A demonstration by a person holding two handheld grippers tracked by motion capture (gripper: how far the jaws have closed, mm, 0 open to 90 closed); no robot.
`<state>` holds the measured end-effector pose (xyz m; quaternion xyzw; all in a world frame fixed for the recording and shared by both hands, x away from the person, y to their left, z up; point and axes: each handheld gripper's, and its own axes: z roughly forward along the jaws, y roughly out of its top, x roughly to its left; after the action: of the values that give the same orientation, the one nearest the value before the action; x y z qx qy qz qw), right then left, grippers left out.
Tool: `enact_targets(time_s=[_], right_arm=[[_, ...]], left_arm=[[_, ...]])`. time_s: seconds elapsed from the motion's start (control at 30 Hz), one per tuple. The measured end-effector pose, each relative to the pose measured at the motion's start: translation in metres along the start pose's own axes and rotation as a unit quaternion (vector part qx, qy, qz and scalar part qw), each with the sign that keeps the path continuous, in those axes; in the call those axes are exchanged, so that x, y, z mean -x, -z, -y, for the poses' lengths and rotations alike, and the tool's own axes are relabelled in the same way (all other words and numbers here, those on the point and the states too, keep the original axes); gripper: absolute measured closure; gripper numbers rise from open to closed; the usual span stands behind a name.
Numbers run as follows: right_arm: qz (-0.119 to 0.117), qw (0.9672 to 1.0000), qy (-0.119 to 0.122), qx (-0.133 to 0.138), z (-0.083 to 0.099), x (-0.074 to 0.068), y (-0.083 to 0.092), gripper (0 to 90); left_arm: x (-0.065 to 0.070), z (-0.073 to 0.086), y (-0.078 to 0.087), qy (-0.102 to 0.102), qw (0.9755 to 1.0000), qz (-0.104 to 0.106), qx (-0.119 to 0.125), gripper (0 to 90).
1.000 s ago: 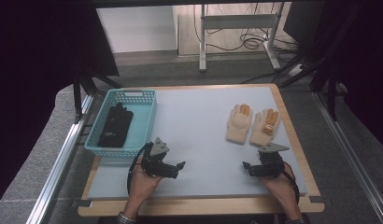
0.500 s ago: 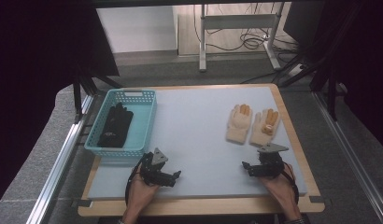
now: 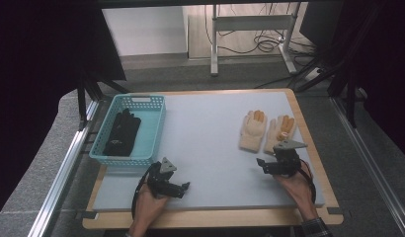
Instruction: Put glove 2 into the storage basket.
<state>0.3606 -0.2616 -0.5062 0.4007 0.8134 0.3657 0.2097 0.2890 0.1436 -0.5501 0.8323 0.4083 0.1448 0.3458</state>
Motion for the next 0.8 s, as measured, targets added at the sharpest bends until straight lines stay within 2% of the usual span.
enact_targets(time_s=[0.17,0.53,0.67,0.8], right_arm=[[-0.006,1.0,-0.002,0.006,-0.021,0.014,-0.008,28.8],[-0.009,0.9998,0.016,-0.002,-0.064,0.034,-0.045,41.2],[-0.007,0.9997,0.019,-0.012,-0.075,0.038,-0.063,40.8],[-0.003,0.9995,0.019,-0.023,-0.079,0.043,-0.085,31.9]], left_arm=[[0.0,0.0,0.0,0.0,1.0,-0.001,0.001,1.1],[0.0,0.0,0.0,-0.001,1.0,-0.001,0.001,1.2],[0.0,0.0,0.0,-0.001,1.0,-0.001,0.001,1.2],[0.0,0.0,0.0,-0.001,1.0,-0.001,0.001,1.2]])
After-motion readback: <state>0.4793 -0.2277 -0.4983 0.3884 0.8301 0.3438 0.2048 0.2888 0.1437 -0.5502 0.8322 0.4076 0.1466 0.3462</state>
